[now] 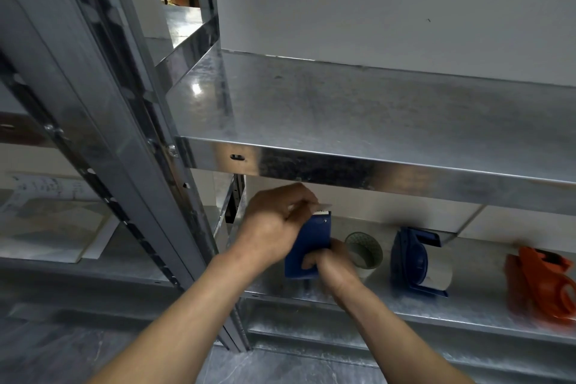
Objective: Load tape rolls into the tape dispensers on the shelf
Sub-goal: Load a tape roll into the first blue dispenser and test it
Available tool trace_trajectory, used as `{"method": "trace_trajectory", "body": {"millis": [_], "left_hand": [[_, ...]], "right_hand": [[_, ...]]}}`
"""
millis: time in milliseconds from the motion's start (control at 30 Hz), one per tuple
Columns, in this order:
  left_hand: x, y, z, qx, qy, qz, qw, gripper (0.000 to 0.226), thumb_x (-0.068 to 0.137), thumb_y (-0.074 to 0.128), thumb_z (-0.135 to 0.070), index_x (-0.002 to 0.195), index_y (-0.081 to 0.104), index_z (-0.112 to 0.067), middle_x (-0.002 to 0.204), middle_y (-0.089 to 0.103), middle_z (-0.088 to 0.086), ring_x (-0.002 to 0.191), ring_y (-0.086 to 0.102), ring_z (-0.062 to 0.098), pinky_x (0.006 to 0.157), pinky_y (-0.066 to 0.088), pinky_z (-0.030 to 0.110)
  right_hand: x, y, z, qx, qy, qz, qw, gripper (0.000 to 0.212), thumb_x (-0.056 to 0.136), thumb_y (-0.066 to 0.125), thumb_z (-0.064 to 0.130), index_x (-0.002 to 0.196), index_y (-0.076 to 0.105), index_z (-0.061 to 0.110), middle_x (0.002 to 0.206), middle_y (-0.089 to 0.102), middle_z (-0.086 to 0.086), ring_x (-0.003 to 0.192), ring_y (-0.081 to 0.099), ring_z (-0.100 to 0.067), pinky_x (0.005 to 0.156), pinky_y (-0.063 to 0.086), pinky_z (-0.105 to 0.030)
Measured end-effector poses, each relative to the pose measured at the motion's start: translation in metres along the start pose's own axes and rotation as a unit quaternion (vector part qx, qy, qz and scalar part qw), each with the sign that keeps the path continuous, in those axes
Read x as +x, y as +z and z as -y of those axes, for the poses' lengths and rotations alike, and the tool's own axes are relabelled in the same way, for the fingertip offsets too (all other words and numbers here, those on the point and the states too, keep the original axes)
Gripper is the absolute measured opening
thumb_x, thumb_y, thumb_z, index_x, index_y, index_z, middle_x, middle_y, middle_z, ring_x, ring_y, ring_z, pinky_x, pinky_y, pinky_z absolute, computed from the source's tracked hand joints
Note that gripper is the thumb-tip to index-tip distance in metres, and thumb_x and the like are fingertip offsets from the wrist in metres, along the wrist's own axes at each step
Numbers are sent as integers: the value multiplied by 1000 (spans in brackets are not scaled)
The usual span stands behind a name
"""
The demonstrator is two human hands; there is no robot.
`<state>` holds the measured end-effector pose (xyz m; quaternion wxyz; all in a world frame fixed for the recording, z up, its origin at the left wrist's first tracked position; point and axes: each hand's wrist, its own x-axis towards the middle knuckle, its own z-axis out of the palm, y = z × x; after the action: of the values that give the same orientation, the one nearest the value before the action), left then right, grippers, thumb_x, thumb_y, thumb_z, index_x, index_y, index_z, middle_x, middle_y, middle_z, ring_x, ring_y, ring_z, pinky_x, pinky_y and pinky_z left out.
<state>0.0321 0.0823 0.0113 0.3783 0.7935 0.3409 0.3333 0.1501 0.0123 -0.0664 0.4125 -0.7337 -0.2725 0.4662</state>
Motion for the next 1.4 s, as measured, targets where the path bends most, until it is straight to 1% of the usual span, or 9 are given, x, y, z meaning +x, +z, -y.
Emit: {"method": "trace_trajectory", "body": {"millis": [333, 400, 600, 767, 900, 1033, 1100, 1200, 1400], "left_hand": [[-24, 27, 43, 144, 116, -32, 982, 23, 83, 54, -33, 79, 75, -24, 135, 59, 3, 133, 46, 34, 100, 45, 54], [-25, 26, 50, 140, 116, -61, 981, 21, 84, 56, -31, 82, 76, -23, 137, 57, 5, 134, 46, 35, 103, 44, 50], [-22, 20, 53, 101, 114, -83, 985, 18, 85, 59, -27, 84, 75, -22, 142, 50, 5, 132, 47, 25, 109, 32, 18], [-23, 21, 42, 69, 79, -69, 992, 17, 80, 67, -23, 92, 78, -26, 150, 44, 2, 140, 39, 17, 113, 28, 16], [-32, 21, 30, -91, -9, -113, 989, 37, 78, 76, -10, 109, 70, -30, 151, 38, -8, 136, 28, -16, 107, 30, 9], [-20, 28, 38, -165, -282, -133, 936, 54, 85, 68, -37, 135, 53, -22, 135, 55, -5, 120, 53, 11, 102, 45, 35], [-17, 31, 44, -265, -370, -54, 889, 46, 84, 64, -45, 120, 65, -17, 109, 70, 1, 95, 65, 19, 81, 52, 37], [-19, 27, 44, -418, -426, 21, 802, 29, 90, 60, -38, 106, 72, -17, 102, 74, 11, 94, 68, 29, 69, 54, 38], [-12, 26, 45, -411, -394, 8, 822, 24, 90, 60, -15, 113, 66, -11, 101, 74, 18, 90, 68, 33, 70, 55, 41]], "right_hand": [[-5, -3, 14, 106, 32, 8, 994, 23, 62, 58, -2, 48, 56, 16, 68, 62, -12, 76, 57, -29, 70, 41, -36], [-8, -3, 17, 160, 26, 24, 987, 8, 56, 58, 4, 58, 59, 12, 75, 62, -15, 82, 56, -31, 77, 41, -40], [-12, -7, 22, 301, -37, 97, 948, 36, 80, 67, 19, 112, 68, 3, 108, 72, -19, 102, 65, -34, 102, 46, -49], [-10, 2, 24, 232, -19, 36, 972, 33, 97, 56, 41, 109, 72, 15, 105, 76, -11, 104, 70, -28, 104, 49, -48], [-6, -3, 25, 267, 11, 13, 963, 39, 93, 58, 47, 109, 72, 15, 105, 76, -13, 104, 70, -31, 103, 49, -52], [-7, -13, 26, 375, 27, 44, 926, 42, 93, 57, 41, 117, 66, 7, 101, 76, -15, 89, 73, -30, 81, 60, -43], [-9, -17, 26, 418, 21, 64, 906, 39, 90, 57, 38, 109, 66, 6, 85, 75, -13, 67, 71, -24, 61, 58, -33], [-10, -19, 26, 451, 20, 64, 890, 59, 78, 61, 45, 121, 63, 3, 97, 71, -19, 80, 68, -29, 85, 56, -42], [-2, -21, 27, 421, 56, 38, 905, 55, 88, 57, 50, 116, 66, 4, 112, 70, -24, 108, 64, -39, 102, 48, -52]]}}
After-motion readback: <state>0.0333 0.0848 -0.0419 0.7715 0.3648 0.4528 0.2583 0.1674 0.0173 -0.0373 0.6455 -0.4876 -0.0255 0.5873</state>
